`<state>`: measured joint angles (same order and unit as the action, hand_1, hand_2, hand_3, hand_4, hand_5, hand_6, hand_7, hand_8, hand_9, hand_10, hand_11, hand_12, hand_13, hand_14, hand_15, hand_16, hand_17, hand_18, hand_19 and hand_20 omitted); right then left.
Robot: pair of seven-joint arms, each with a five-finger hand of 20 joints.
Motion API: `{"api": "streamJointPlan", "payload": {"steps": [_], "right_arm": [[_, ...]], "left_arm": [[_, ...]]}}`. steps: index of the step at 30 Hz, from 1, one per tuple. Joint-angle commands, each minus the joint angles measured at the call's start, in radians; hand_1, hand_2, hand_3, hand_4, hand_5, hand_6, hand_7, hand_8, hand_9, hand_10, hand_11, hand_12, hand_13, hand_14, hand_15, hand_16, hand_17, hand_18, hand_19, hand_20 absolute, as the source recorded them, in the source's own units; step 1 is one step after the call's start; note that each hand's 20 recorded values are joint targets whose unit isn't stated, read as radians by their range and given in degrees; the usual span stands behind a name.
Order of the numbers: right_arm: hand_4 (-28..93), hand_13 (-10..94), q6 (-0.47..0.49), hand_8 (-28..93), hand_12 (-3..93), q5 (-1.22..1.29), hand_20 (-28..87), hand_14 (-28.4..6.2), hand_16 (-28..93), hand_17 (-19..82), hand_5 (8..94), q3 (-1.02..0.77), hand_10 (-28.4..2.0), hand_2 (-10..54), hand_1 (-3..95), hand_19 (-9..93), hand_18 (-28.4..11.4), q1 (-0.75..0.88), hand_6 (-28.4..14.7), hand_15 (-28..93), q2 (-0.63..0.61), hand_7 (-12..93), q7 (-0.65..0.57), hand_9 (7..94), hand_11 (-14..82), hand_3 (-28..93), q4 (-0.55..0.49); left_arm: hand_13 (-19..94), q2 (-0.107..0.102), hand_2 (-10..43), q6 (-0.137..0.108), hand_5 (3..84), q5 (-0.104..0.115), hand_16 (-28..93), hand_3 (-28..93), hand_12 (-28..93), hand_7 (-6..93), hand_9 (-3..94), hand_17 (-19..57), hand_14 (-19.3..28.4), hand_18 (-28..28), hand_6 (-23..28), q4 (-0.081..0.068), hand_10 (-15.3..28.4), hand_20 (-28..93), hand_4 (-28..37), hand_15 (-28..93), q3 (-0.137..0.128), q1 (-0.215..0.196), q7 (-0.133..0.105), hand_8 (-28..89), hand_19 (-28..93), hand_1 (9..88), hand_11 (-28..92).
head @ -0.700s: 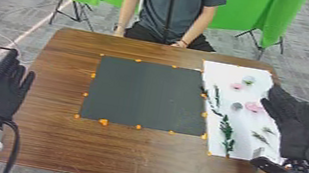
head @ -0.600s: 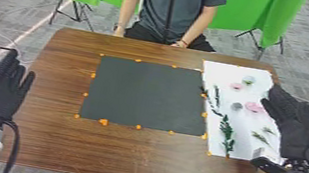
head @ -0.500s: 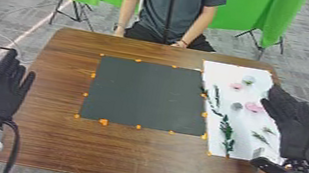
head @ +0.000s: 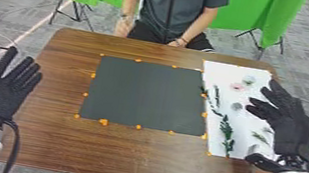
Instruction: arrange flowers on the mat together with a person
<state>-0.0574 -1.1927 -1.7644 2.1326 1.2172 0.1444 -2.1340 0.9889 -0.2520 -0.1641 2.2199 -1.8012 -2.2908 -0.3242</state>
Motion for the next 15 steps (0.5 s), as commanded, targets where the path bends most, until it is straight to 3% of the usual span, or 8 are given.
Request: {"api": "streamJointPlan", "payload": {"steps": [1, 3, 5, 6, 9, 11, 15], "right_arm": [[-28, 41, -0.035, -10, 11.7, -0.021, 21, -12.9, 15, 15, 33.8, 0.031, -13.3, 13.9, 1.8, 48, -17.3, -0.028, -4.6, 24, -0.015, 10, -0.026, 48.7, 10.1, 71, 0.006], [-28, 36, -0.034, -11, 11.9, -0.019, 16, -12.3, 15, 13, 37.0, 0.029, -13.0, 14.4, 1.2, 39, -15.4, -0.029, -4.0, 17, -0.013, 11, -0.026, 49.8, 10.2, 74, 0.006], [-28, 34, -0.035, -12, 11.2, -0.026, 13, -10.9, 14, 13, 41.1, 0.025, -13.1, 14.7, 1.0, 33, -13.5, -0.028, -3.8, 13, -0.012, 12, -0.023, 49.9, 9.5, 75, 0.006], [-28, 32, -0.037, -12, 10.7, -0.027, 12, -10.0, 13, 13, 43.3, 0.023, -13.1, 14.7, 1.0, 30, -12.0, -0.025, -4.1, 11, -0.012, 12, -0.02, 49.7, 9.1, 76, 0.005], [-28, 30, -0.067, -13, 9.2, -0.035, 9, -8.5, 11, 13, 48.1, 0.027, -13.3, 14.8, 1.1, 24, -7.9, -0.025, -6.6, 8, -0.023, 12, -0.014, 47.3, 8.5, 78, 0.008], [-28, 26, -0.064, -13, 7.7, -0.036, 7, -7.2, 9, 13, 51.3, 0.024, -13.5, 14.2, 2.5, 21, -5.6, -0.022, -7.9, 7, -0.02, 11, -0.013, 44.4, 8.4, 81, 0.005], [-28, 26, -0.055, -13, 6.8, -0.036, 6, -6.9, 7, 13, 52.2, 0.023, -13.7, 13.6, 3.8, 21, -5.2, -0.023, -8.5, 7, -0.021, 11, -0.019, 43.0, 8.6, 82, 0.006]], "left_arm": [[28, 0.021, 13.3, 0.004, 24.4, 0.016, -7, 69, 8, 14.2, 41.2, -3.7, 13.4, 11.3, 3.2, 0.0, 16.9, 9, -28.3, 18, -0.012, -0.015, 0.031, -16, 24, 24.0, 21], [30, 0.025, 13.4, 0.03, 30.1, 0.004, -5, 69, 11, 10.4, 44.8, -4.2, 15.8, 12.4, 7.4, -0.007, 18.5, 10, -28.3, 22, -0.016, -0.016, 0.043, -13, 26, 24.0, 24], [33, 0.026, 13.9, 0.036, 42.8, 0.005, -4, 68, 13, 7.8, 49.1, -4.6, 17.5, 13.3, 12.0, -0.008, 19.8, 11, -28.3, 28, -0.015, -0.016, 0.045, -11, 27, 23.7, 28], [33, 0.026, 14.0, 0.029, 45.3, 0.006, -4, 68, 13, 7.8, 49.6, -4.6, 17.8, 13.5, 12.4, -0.005, 19.8, 11, -28.3, 30, -0.013, -0.016, 0.043, -10, 28, 23.6, 28], [33, 0.02, 14.0, -0.014, 49.0, 0.037, -4, 69, 12, 10.0, 46.4, -4.7, 17.8, 13.7, 11.9, 0.005, 19.1, 11, -28.3, 32, -0.006, -0.015, 0.02, -9, 28, 23.3, 26], [32, 0.021, 13.8, -0.017, 48.9, 0.051, -4, 70, 12, 12.3, 43.6, -5.0, 17.5, 13.8, 10.9, 0.007, 18.7, 12, -28.3, 33, -0.008, -0.02, 0.013, -8, 29, 23.2, 26], [31, 0.021, 13.6, -0.018, 46.9, 0.054, -4, 70, 12, 13.3, 41.5, -5.2, 17.3, 14.0, 9.7, 0.008, 18.2, 12, -28.3, 34, -0.012, -0.028, 0.011, -9, 29, 23.5, 25]]}}
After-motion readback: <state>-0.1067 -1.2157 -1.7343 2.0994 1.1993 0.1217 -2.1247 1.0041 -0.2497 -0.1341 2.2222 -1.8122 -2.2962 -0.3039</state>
